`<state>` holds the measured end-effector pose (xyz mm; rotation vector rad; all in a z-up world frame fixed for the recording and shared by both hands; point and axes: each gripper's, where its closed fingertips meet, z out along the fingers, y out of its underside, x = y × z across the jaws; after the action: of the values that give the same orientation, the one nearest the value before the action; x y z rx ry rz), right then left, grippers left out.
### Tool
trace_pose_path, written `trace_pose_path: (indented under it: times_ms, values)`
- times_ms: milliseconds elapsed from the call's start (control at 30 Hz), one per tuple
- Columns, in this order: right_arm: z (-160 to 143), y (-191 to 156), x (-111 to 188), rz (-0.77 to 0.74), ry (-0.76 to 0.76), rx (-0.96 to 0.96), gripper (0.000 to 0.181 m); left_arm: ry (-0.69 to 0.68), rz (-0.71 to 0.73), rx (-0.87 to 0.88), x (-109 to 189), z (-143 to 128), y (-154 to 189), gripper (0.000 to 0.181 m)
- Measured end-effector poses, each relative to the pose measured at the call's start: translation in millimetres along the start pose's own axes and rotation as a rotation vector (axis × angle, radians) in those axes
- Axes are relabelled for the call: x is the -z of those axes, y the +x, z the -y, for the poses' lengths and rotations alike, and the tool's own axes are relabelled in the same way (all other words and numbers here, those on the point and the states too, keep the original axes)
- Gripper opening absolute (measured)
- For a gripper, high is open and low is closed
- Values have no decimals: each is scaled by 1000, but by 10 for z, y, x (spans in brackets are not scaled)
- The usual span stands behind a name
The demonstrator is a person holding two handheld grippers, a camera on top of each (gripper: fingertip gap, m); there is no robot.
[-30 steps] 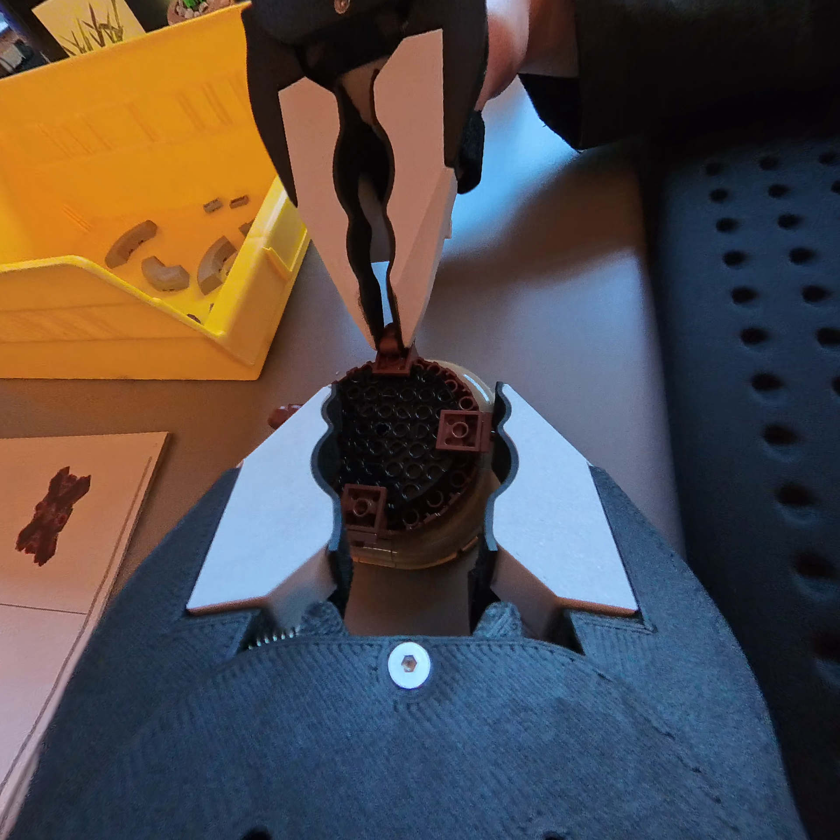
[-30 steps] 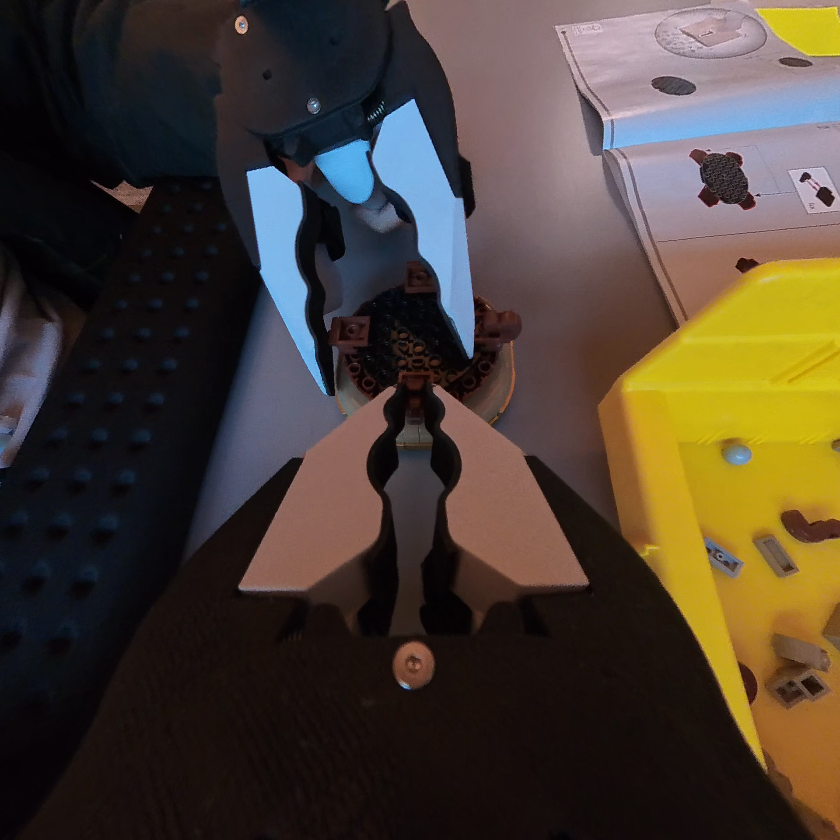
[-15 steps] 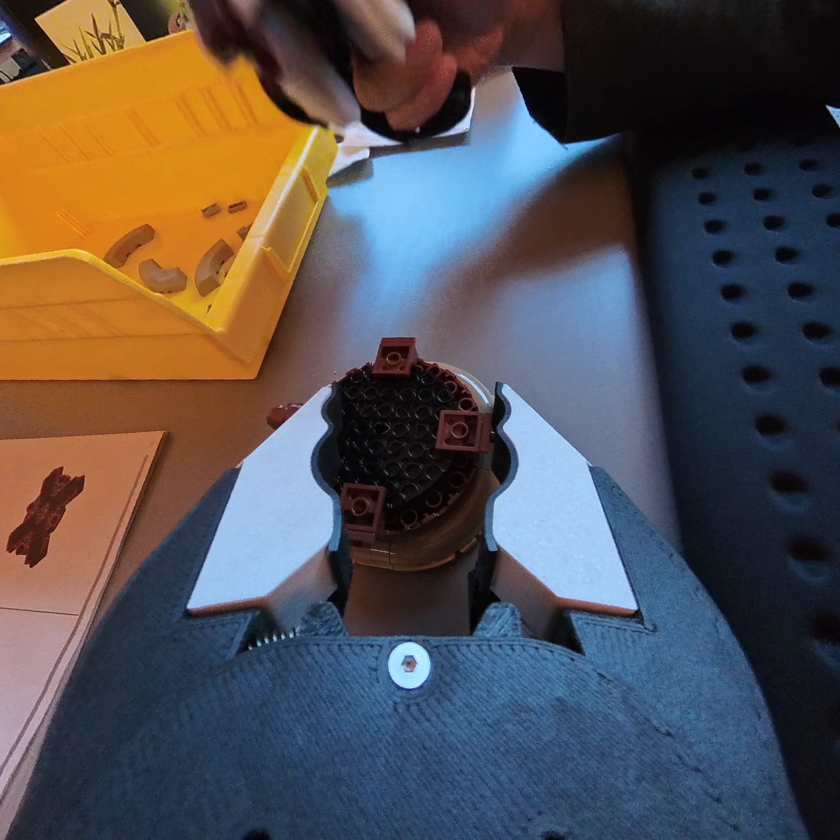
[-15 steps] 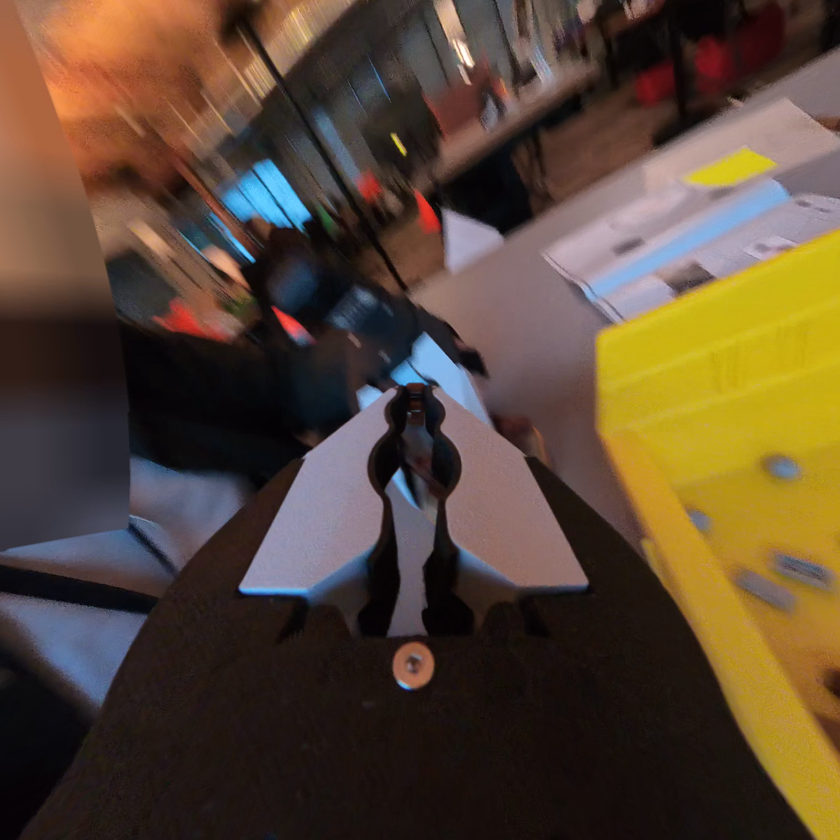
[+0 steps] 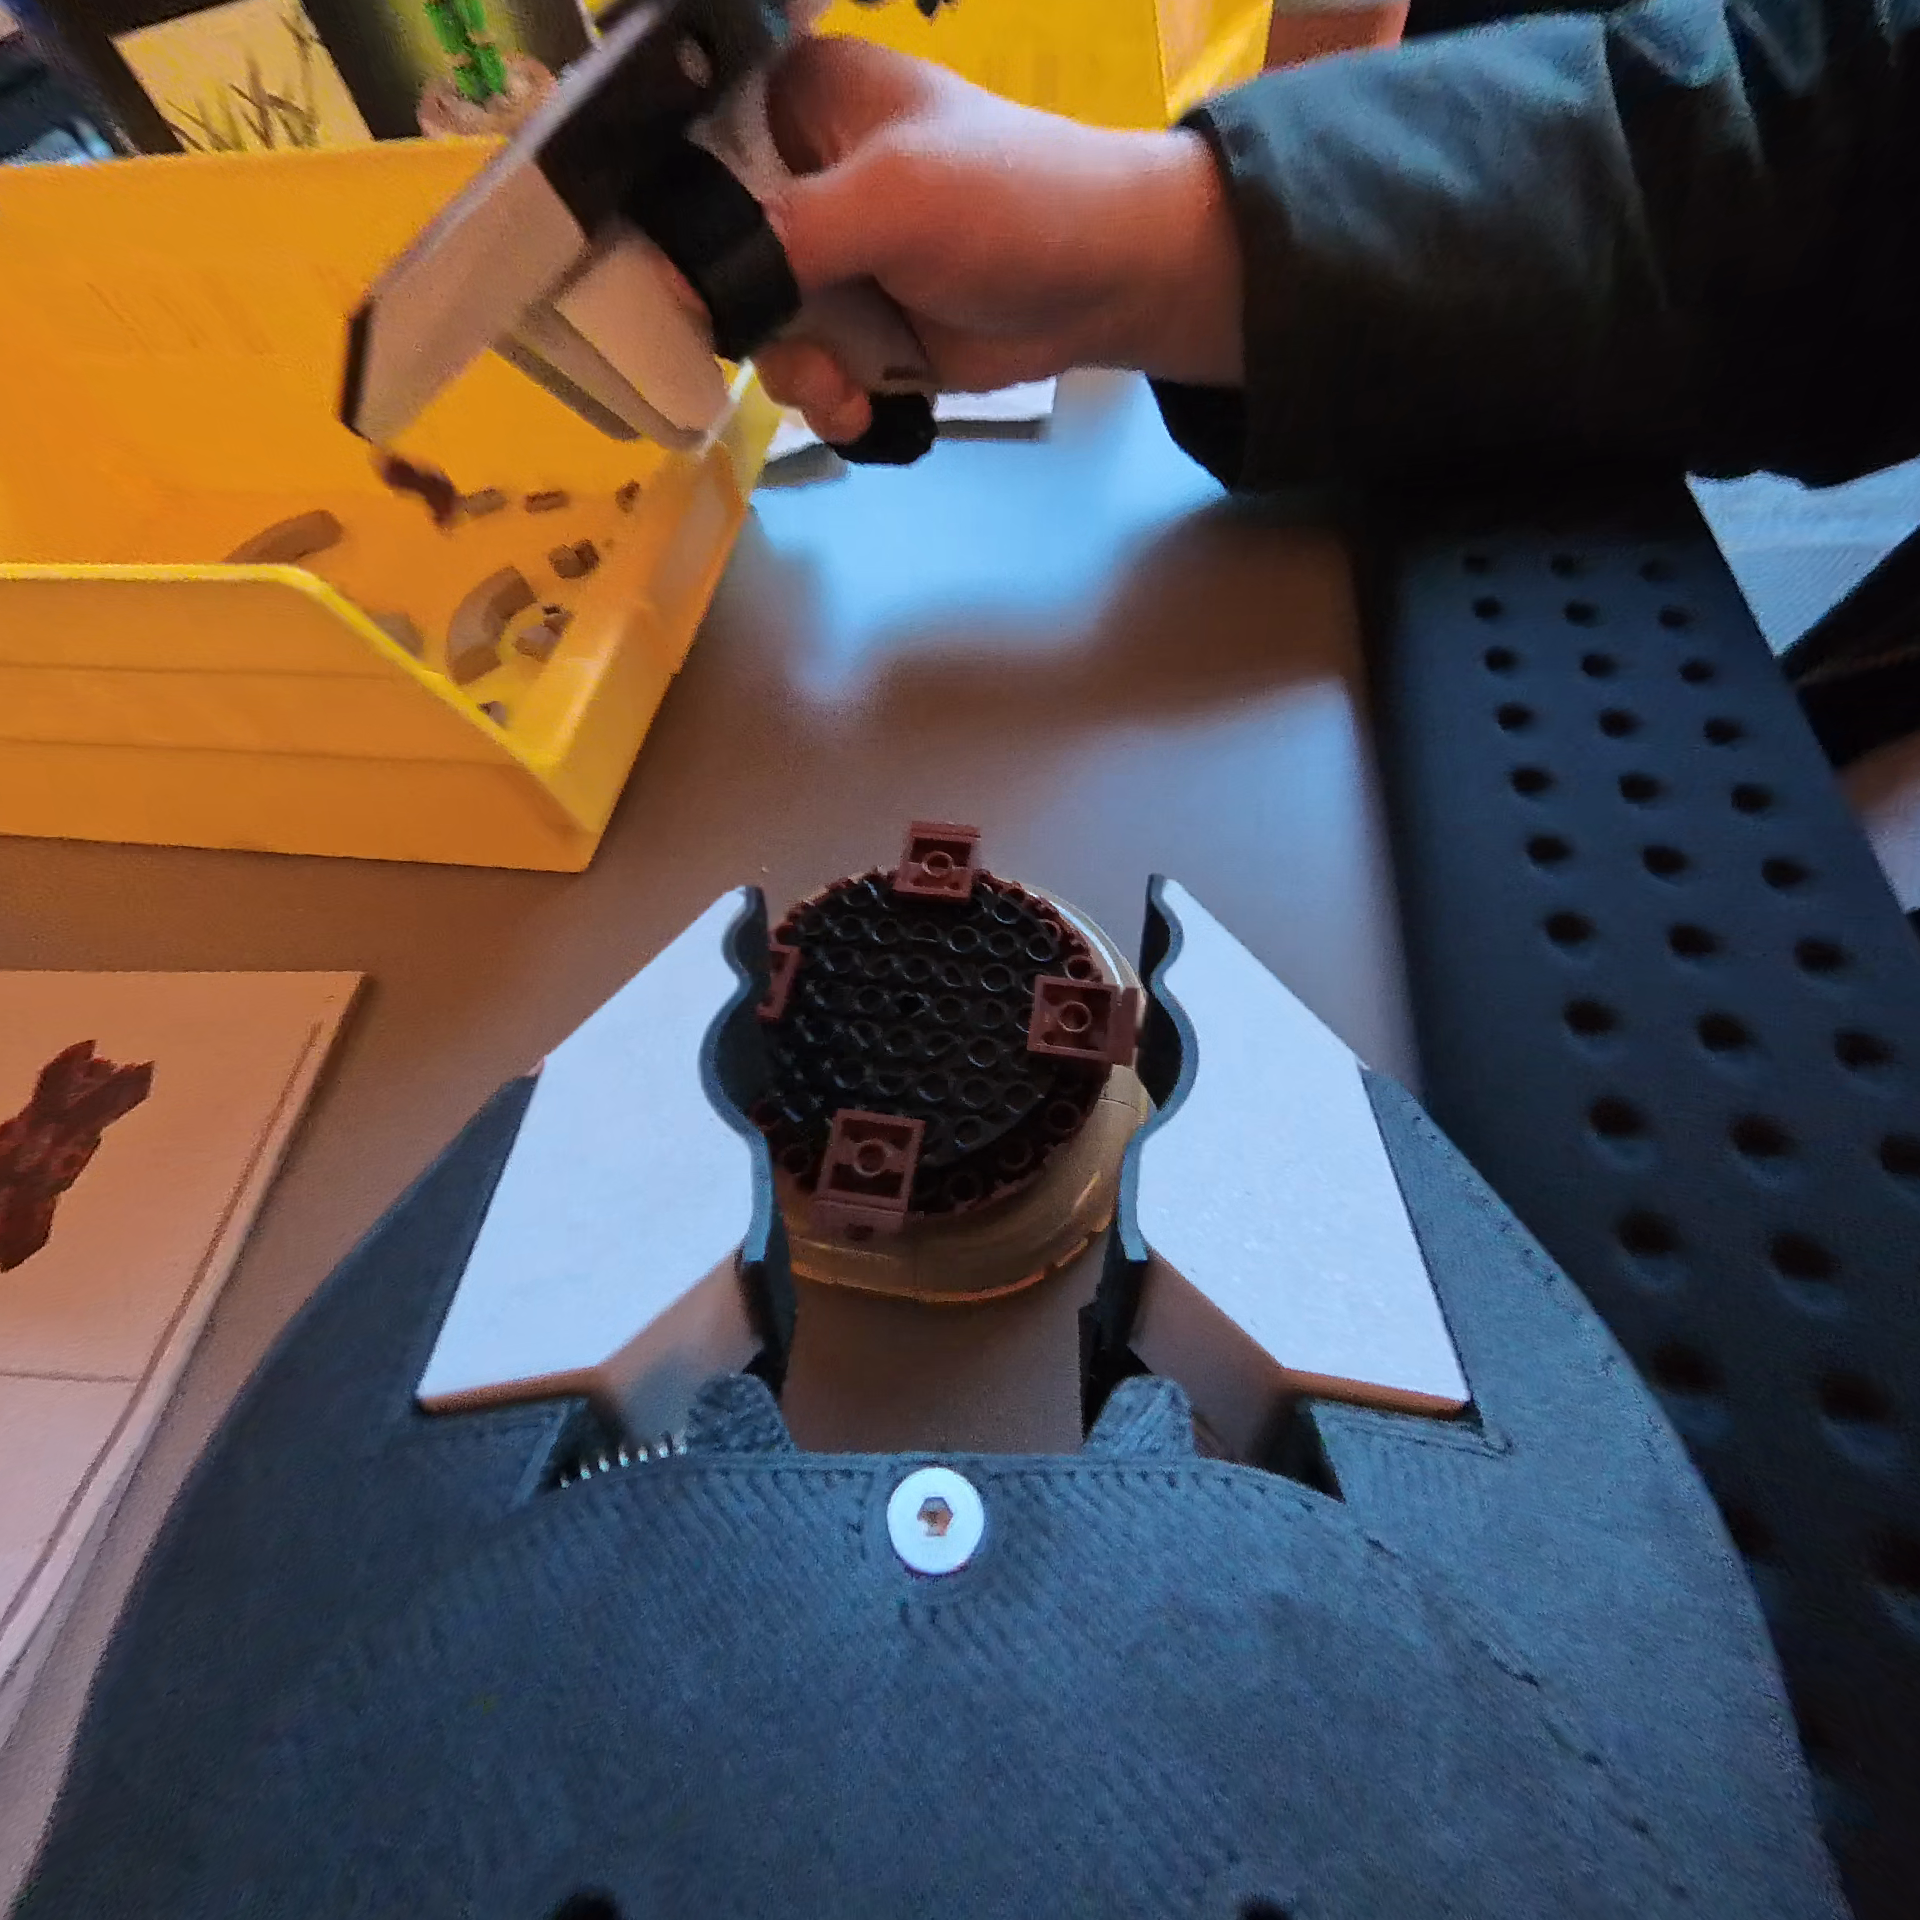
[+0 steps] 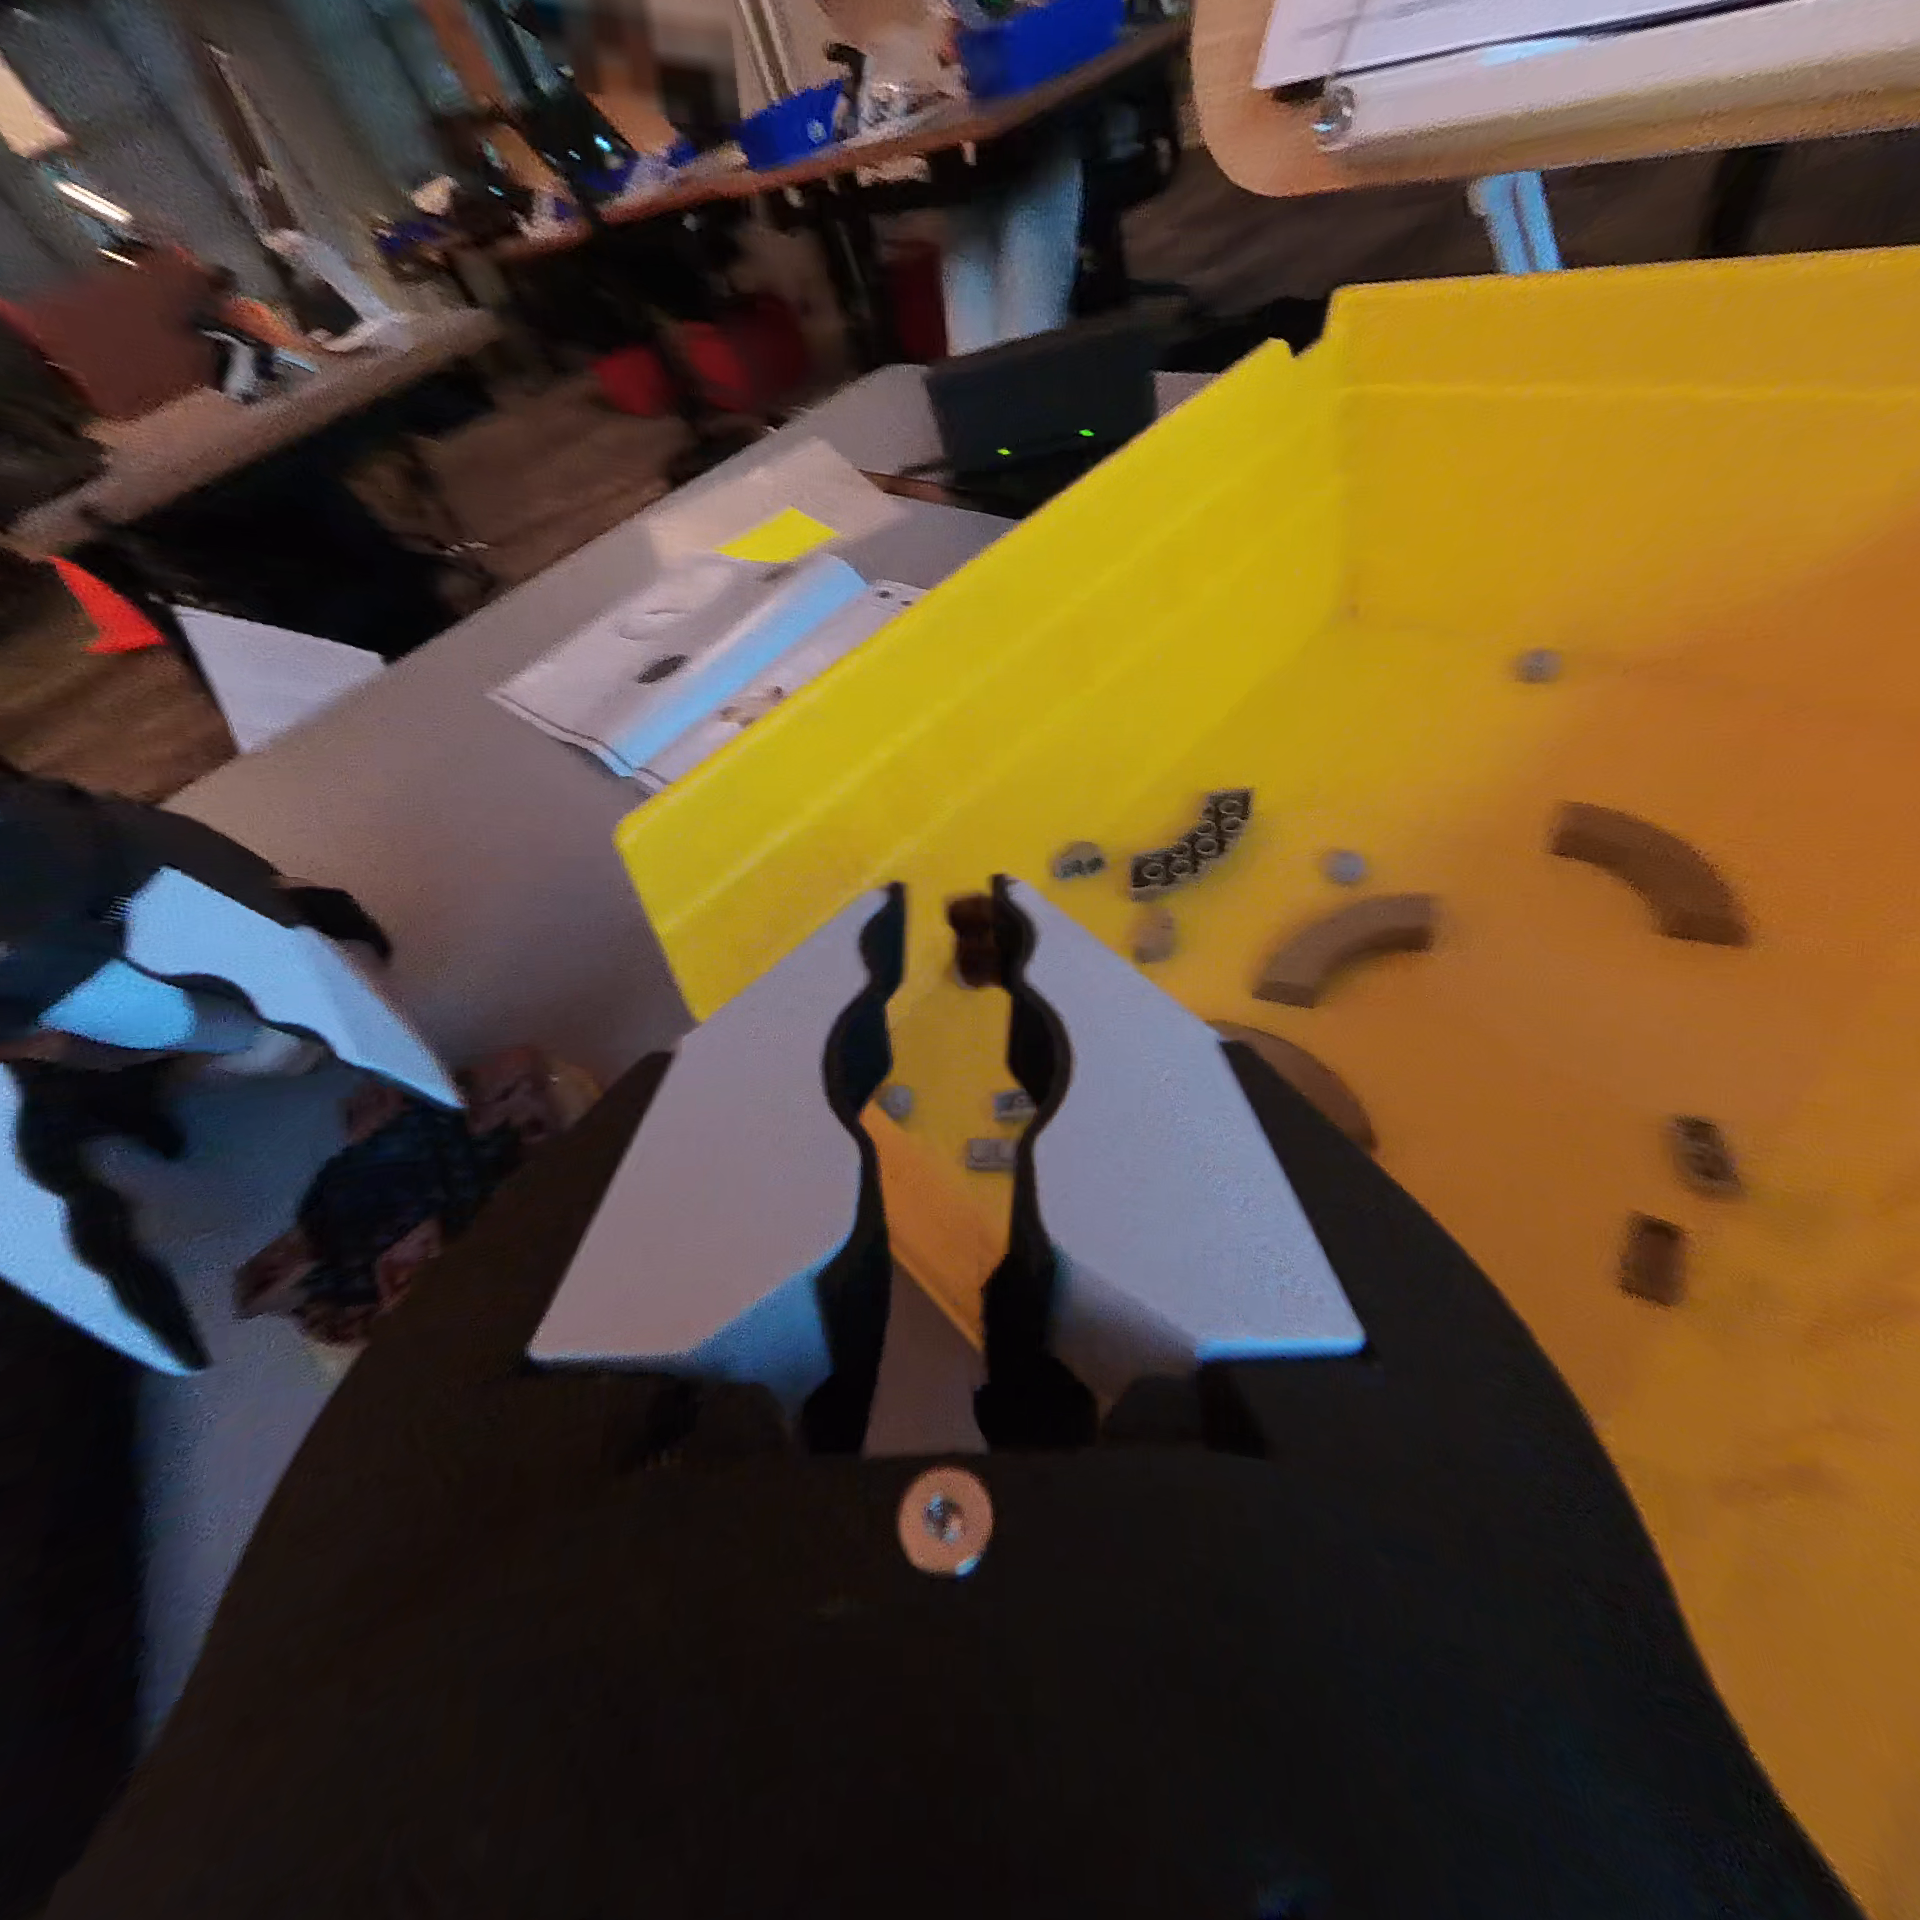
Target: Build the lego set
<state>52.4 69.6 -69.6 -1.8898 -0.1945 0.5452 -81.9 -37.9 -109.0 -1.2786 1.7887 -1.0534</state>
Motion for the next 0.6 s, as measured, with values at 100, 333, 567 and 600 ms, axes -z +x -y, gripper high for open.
trace_pose_path:
  times_ms: [100, 333, 567, 600]
  values:
    - [0, 41, -3, -13, -5, -7, 34, 25, 62, 32, 121, 30, -154, 74]
    - [66, -766, 104, 297, 52, 201, 22, -52, 32, 240, 245, -221, -321, 93]
    - [-775, -1339, -264, 457, -294, 308, 32, -135, -45, 221, 99, -309, -139, 99]
    - [-857, -1349, -282, 466, -331, 313, 33, -134, -44, 225, 105, -316, -149, 99]
